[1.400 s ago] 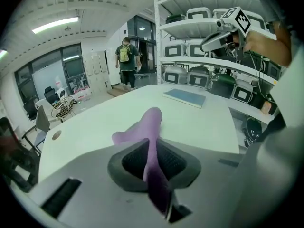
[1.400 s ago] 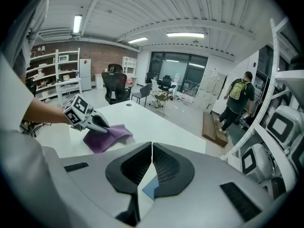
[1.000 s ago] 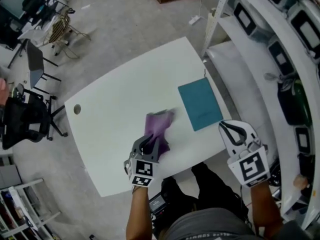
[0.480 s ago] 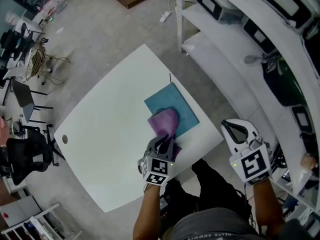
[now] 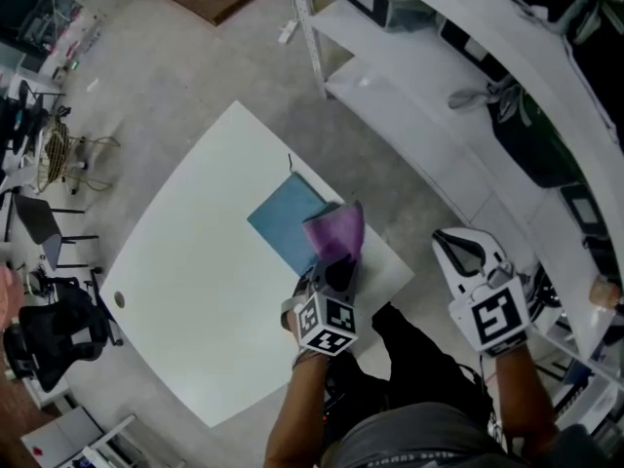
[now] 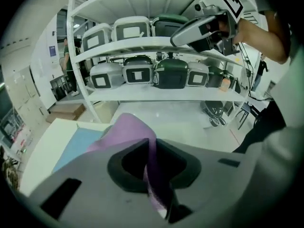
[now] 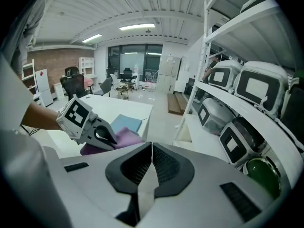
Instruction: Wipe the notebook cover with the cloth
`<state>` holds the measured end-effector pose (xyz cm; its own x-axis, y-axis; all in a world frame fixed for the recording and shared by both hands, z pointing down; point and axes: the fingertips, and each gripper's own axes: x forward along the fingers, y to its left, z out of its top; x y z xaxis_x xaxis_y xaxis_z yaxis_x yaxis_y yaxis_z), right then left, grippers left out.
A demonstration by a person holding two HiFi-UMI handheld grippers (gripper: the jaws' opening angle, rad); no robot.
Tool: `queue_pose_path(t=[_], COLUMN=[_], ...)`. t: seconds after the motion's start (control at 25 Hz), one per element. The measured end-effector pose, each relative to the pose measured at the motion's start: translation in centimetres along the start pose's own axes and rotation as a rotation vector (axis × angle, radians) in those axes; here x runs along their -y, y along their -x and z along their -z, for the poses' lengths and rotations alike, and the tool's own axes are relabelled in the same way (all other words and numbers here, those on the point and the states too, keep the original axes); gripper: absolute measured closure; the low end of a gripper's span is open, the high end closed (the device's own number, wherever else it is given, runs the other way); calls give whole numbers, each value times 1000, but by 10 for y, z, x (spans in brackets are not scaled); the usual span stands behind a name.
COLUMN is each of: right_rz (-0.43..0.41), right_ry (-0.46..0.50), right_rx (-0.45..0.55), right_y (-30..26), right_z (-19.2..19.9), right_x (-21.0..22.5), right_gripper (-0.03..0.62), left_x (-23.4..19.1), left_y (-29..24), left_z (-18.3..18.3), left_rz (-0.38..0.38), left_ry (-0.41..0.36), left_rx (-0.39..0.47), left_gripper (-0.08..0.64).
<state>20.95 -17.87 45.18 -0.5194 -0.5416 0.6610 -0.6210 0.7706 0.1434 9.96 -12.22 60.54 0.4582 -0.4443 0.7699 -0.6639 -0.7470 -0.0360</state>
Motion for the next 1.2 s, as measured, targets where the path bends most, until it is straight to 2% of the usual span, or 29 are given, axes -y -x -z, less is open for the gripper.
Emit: queue_pose_path(t=[0.16, 0.36, 0.6, 0.76, 0.88, 1.08, 1.2], right_rz=[19, 22, -12, -53, -91, -105, -66], right_ry=[-9, -18, -2, 12, 41, 68, 27], right_rx=[-8, -10, -4, 10, 17, 20, 9], right_y=[3, 1, -16, -33, -45, -48, -42], right_z=[6, 8, -4, -23, -37, -44, -36], right_x=[10, 15, -2, -31, -52, -62, -46], right_gripper=[561, 560, 560, 560, 560, 560, 560], left_x=[8, -2, -20, -32, -38, -38, -32], left_y=[-25, -24, 20, 54, 68, 62, 42], left_z=[-30, -30, 25, 67, 83, 68, 47], left_rz=[44, 34, -34, -85, -108, -79, -30], left_ry=[-28, 18, 107, 171, 197, 142, 94], left_rx=[20, 33, 6, -18, -20, -17, -19], left_gripper=[515, 515, 515, 515, 515, 515, 515])
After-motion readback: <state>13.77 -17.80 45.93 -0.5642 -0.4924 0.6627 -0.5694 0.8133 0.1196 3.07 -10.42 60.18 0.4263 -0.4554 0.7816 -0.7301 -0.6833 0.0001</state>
